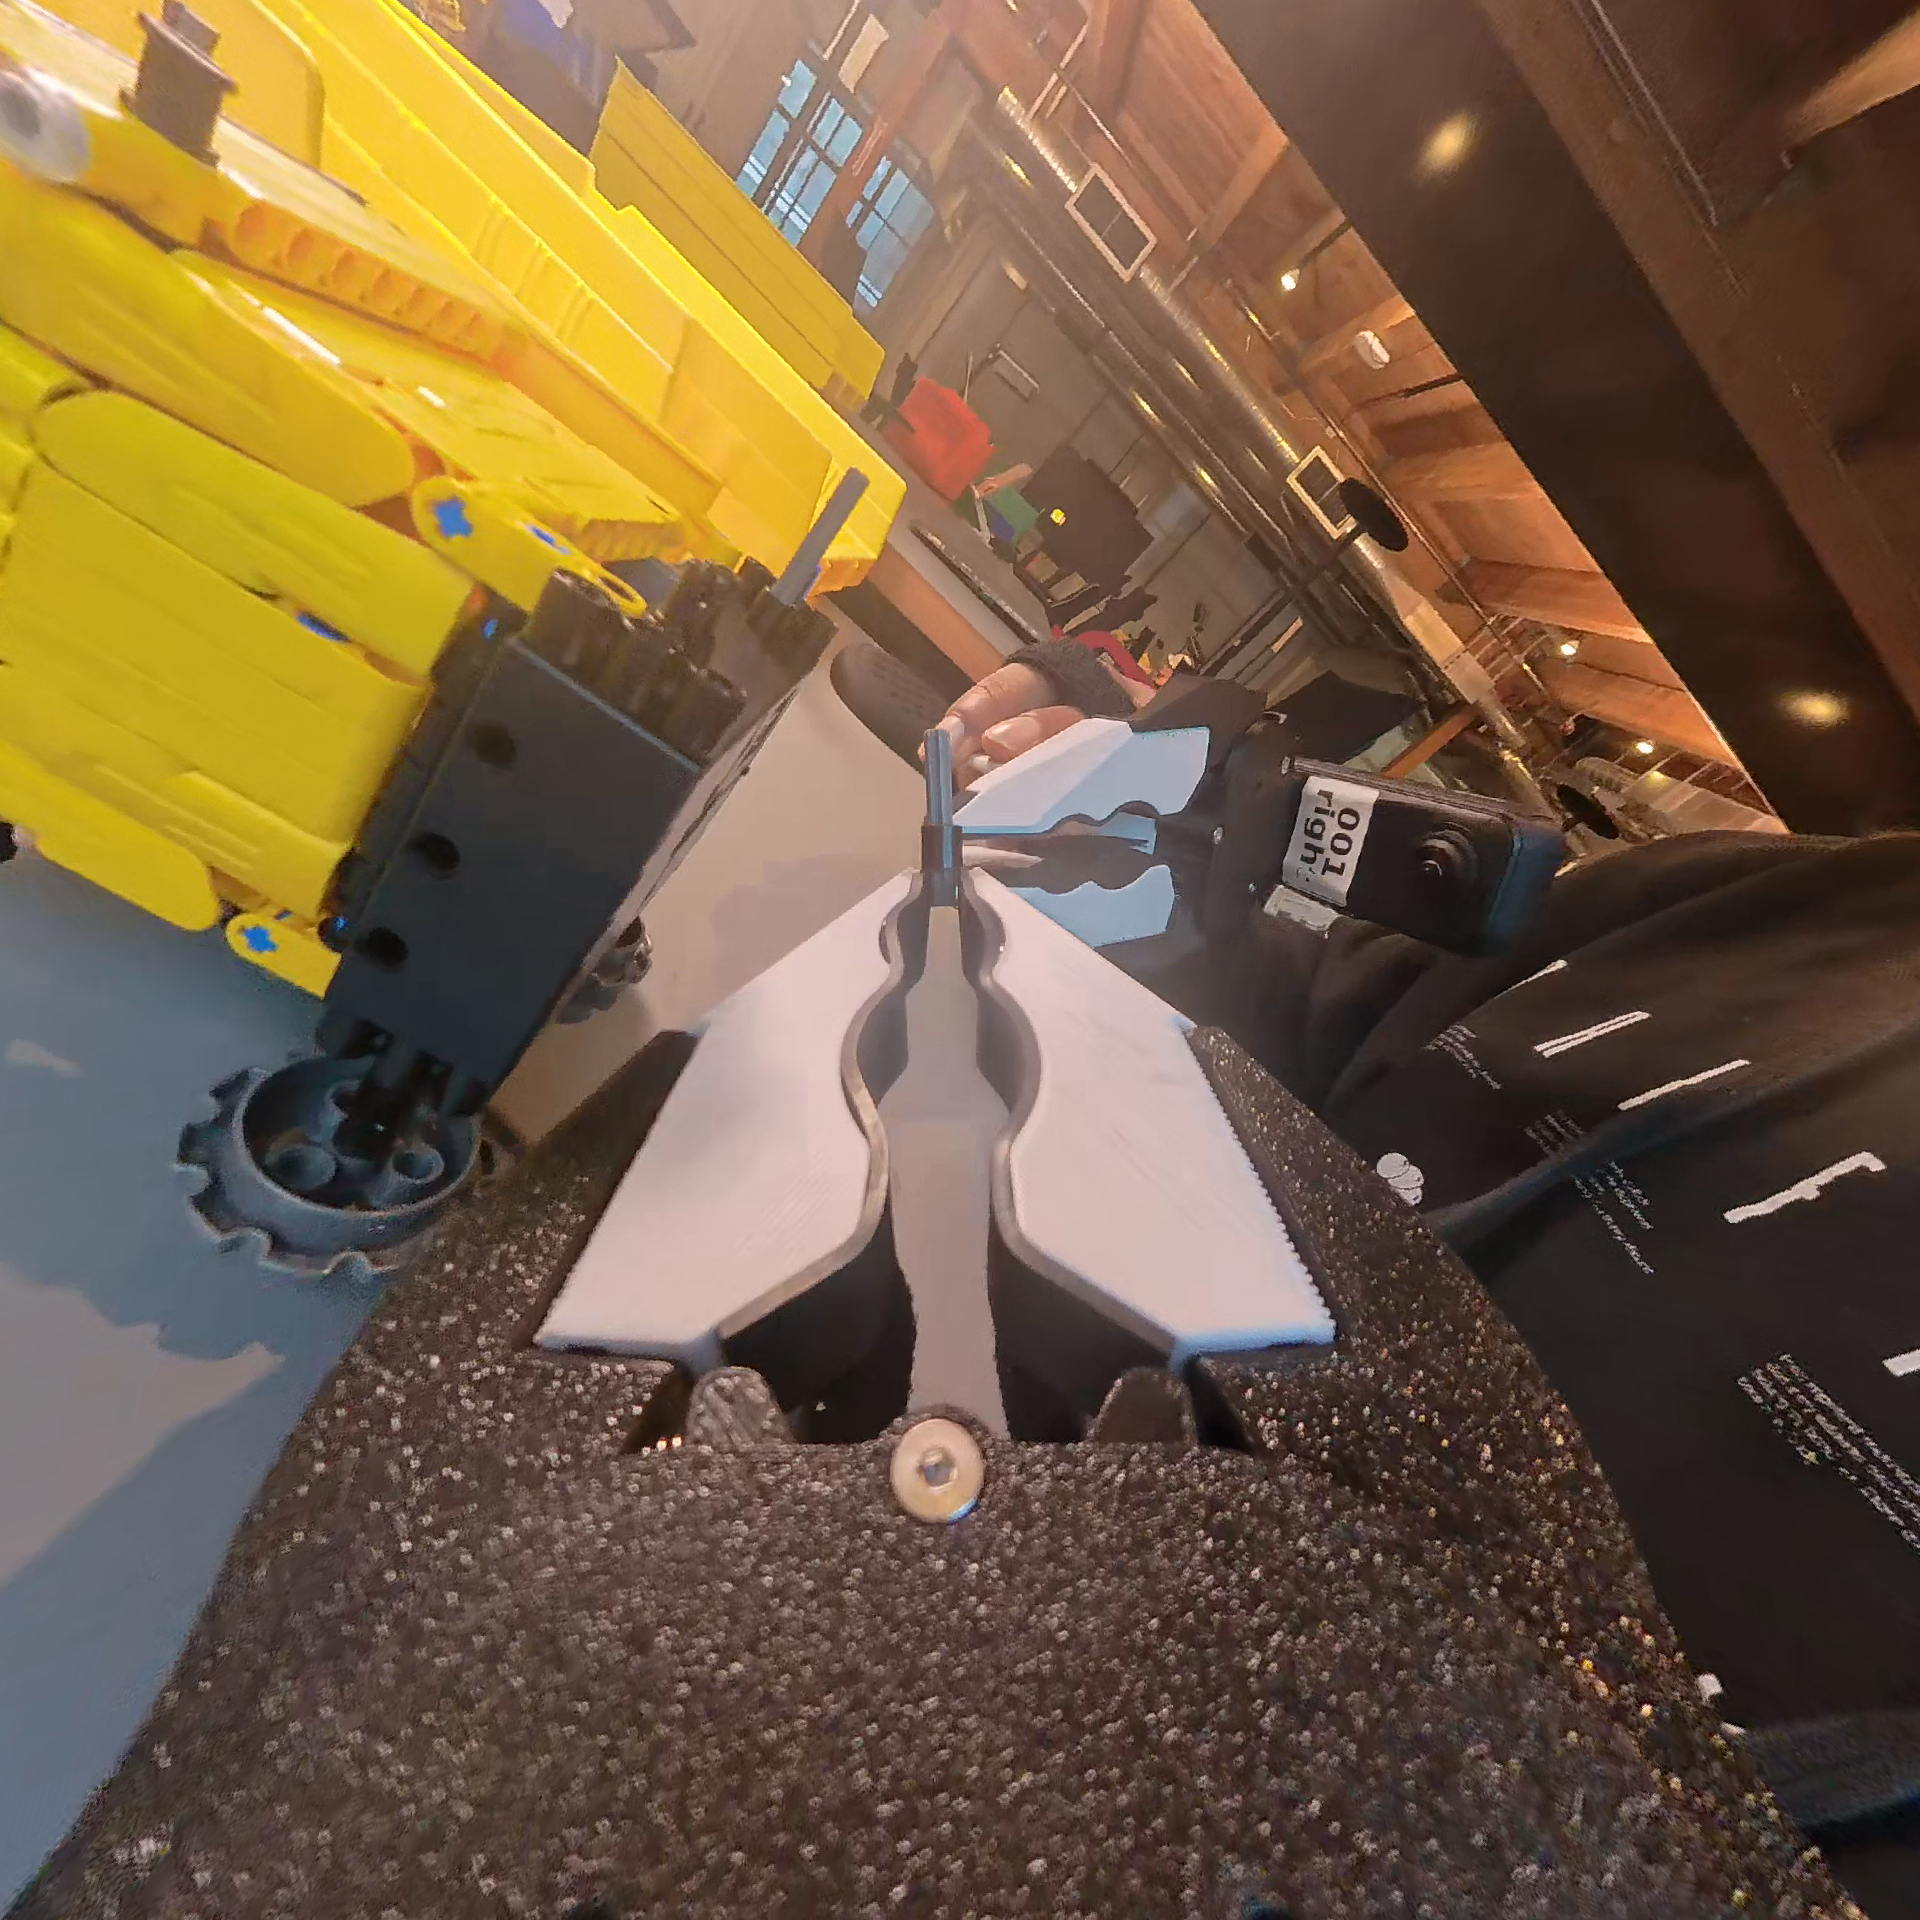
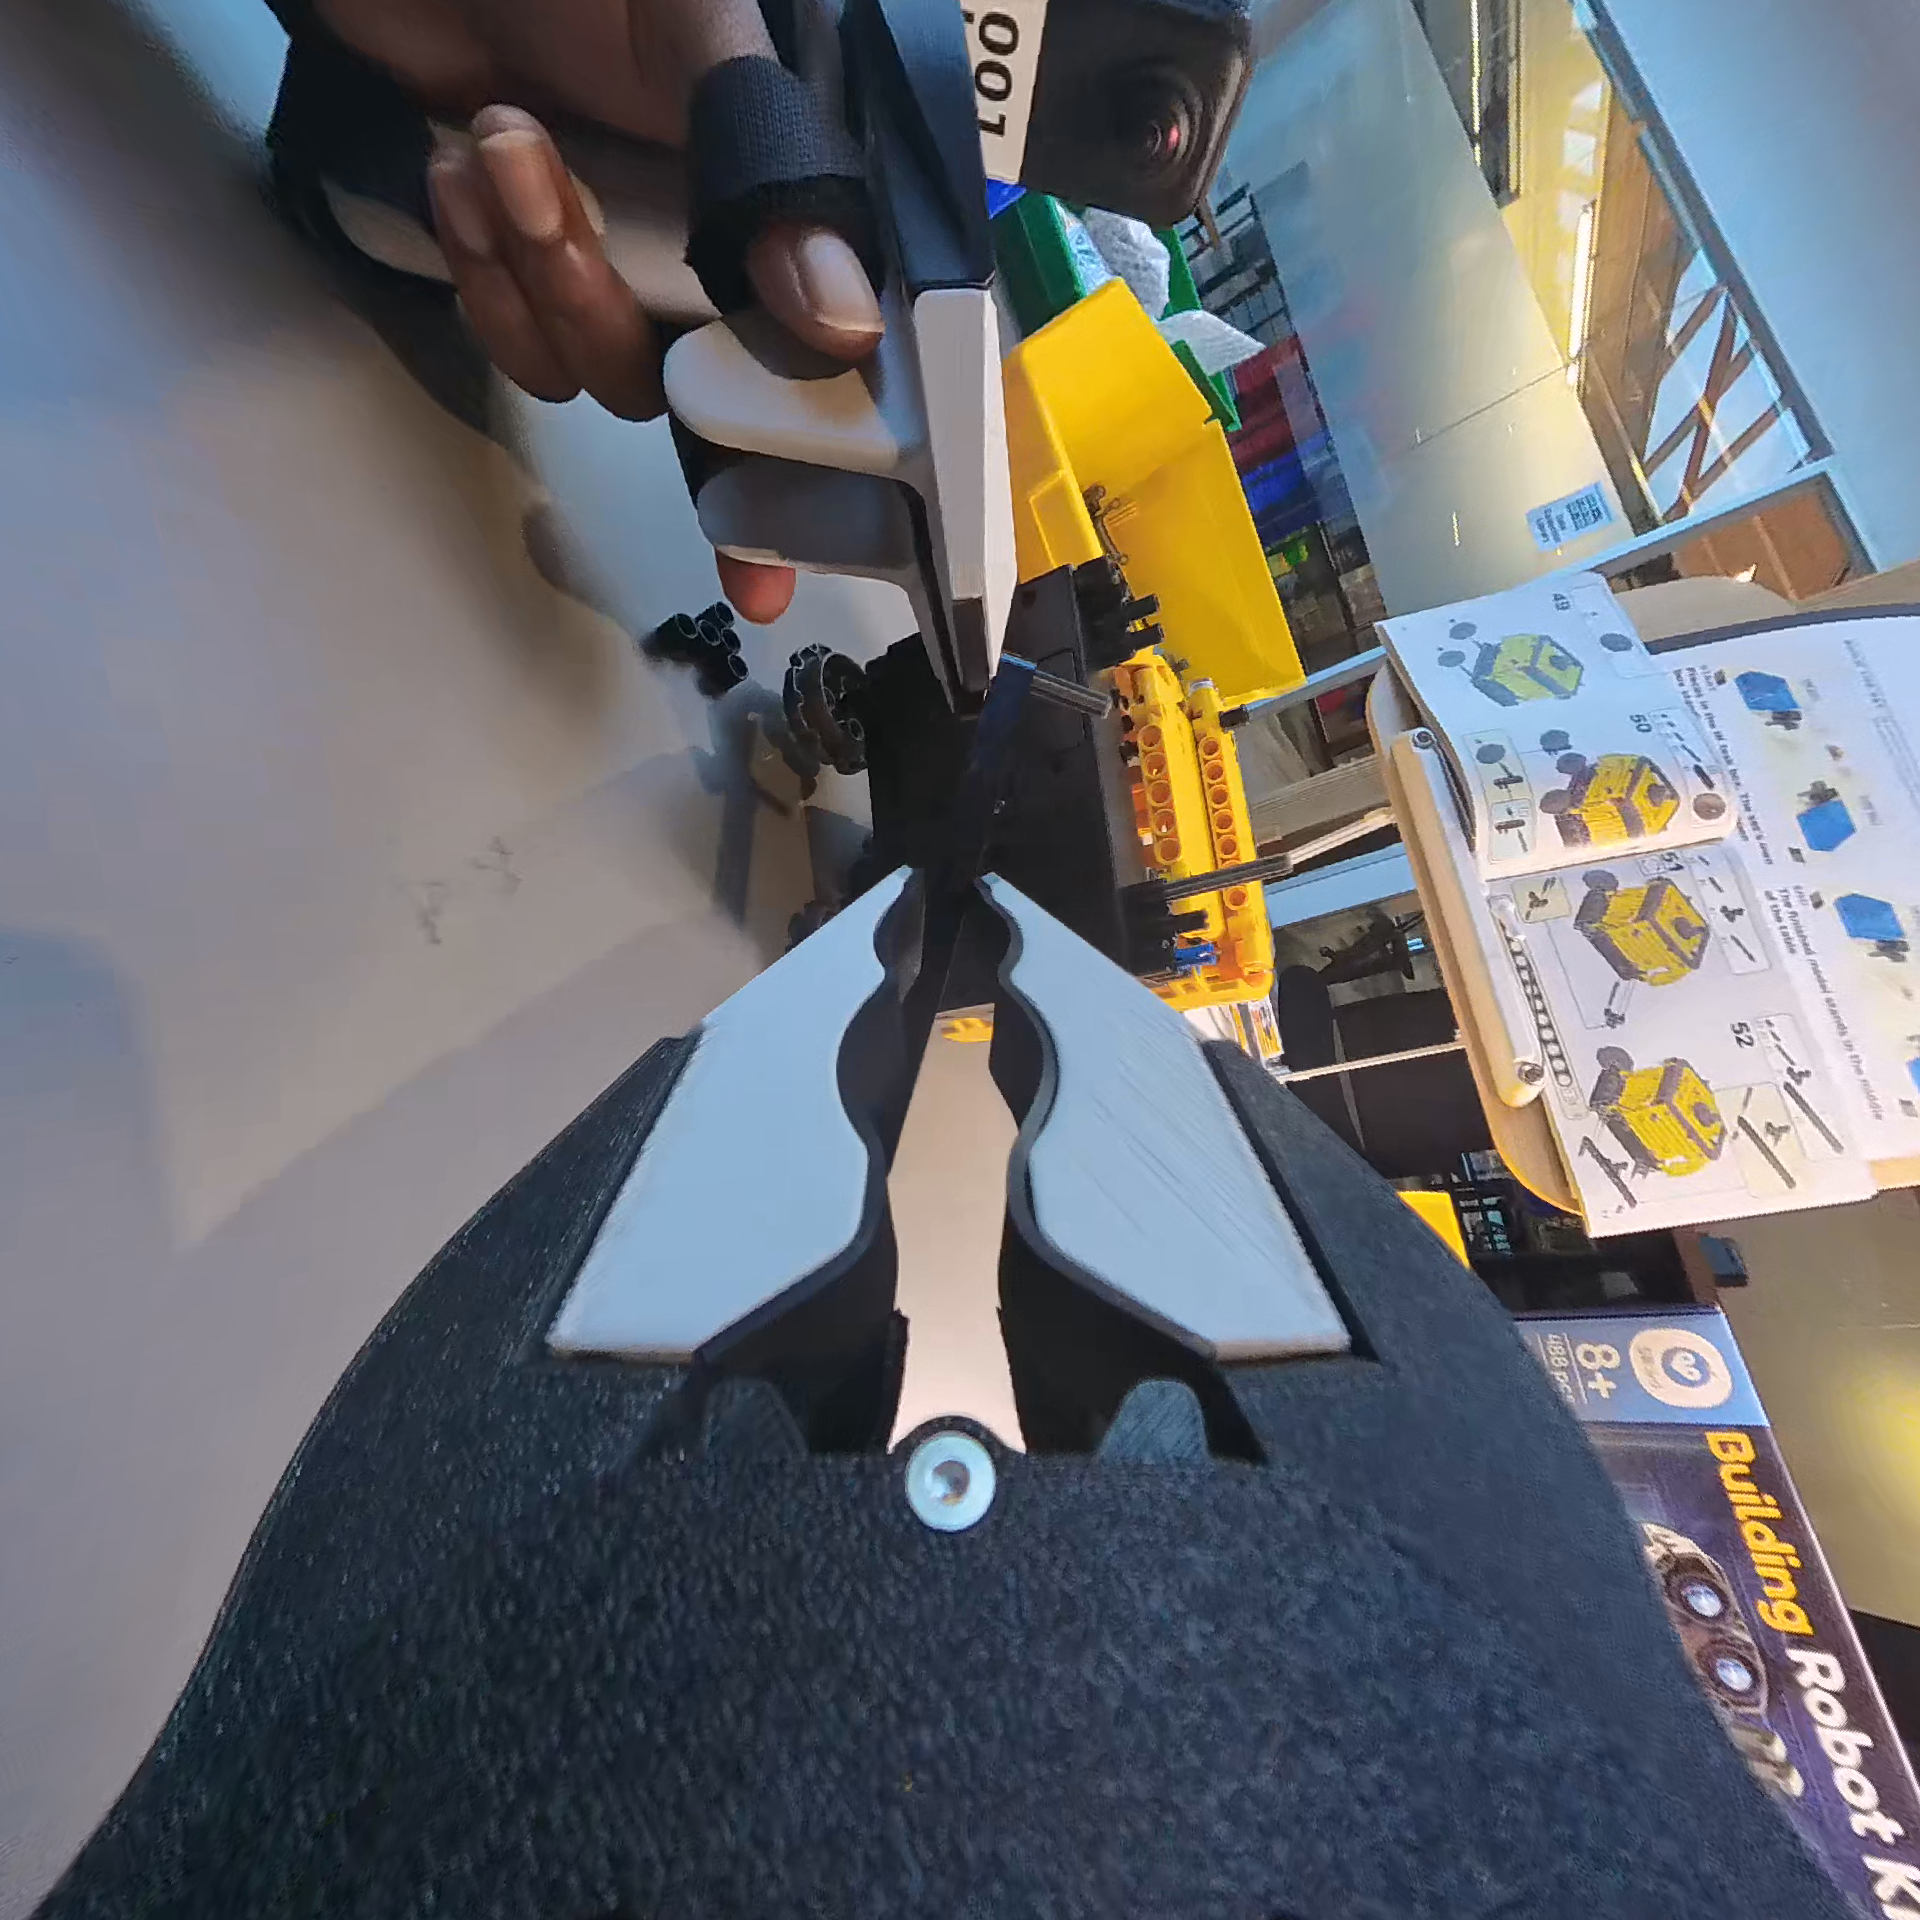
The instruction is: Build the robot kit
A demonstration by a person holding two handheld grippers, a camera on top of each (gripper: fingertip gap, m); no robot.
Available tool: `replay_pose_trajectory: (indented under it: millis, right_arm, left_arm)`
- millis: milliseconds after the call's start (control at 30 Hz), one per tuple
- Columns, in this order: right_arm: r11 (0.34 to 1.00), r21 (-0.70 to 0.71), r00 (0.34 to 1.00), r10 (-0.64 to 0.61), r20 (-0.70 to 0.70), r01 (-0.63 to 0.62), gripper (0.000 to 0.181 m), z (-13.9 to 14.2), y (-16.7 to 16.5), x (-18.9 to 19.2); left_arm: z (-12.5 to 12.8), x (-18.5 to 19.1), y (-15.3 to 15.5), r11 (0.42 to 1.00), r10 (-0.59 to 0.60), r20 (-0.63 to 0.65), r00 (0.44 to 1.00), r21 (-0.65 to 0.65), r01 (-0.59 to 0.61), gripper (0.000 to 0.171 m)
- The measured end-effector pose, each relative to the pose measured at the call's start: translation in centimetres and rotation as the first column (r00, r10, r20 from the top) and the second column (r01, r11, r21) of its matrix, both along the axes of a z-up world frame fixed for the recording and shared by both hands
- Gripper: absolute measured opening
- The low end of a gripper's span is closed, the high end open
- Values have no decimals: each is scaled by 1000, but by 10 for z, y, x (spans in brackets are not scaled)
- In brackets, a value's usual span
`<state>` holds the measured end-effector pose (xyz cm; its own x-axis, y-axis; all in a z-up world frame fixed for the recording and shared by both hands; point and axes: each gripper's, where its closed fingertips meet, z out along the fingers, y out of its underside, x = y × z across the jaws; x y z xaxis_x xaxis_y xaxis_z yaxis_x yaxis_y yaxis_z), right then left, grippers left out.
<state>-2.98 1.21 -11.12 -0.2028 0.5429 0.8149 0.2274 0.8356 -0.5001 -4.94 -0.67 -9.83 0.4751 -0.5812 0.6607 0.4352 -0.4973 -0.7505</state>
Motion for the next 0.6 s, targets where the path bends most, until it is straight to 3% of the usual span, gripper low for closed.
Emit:
replay_pose_trajectory:
  millis: [133, 267, 333, 467, 533, 600]
  right_arm:
    - [1000, 18, 1000, 3, 16, -3, 8, -7, 0, 2]
    - [999, 42, 1000, -3, 31, 2, 8, -18, 1, 6]
    - [997, 72, 998, -4, 56, 0, 8, -25, 2, 7]
    - [984, 178, 991, 4, 136, -28, 8, -51, 2, 8]
    - [974, 223, 988, 8, 157, -44, 8, -58, 4, 9]
    - [965, 255, 985, 9, 173, -54, 8, -60, 7, 10]
  left_arm:
    - [-10, 2, 1, 1000, 7, -139, 990, -12, -9, 3]
    - [-31, 4, 0, 998, -13, -331, 944, -61, -8, 3]
    - [-48, 3, 2, 997, -19, -482, 876, -79, -22, 3]
    - [-83, 0, 5, 993, -68, -768, 637, -111, -28, 4]
    - [-87, -1, 8, 994, -65, -806, 588, -102, -30, 6]
    - [-87, 1, 8, 994, -73, -804, 590, -107, -22, 12]
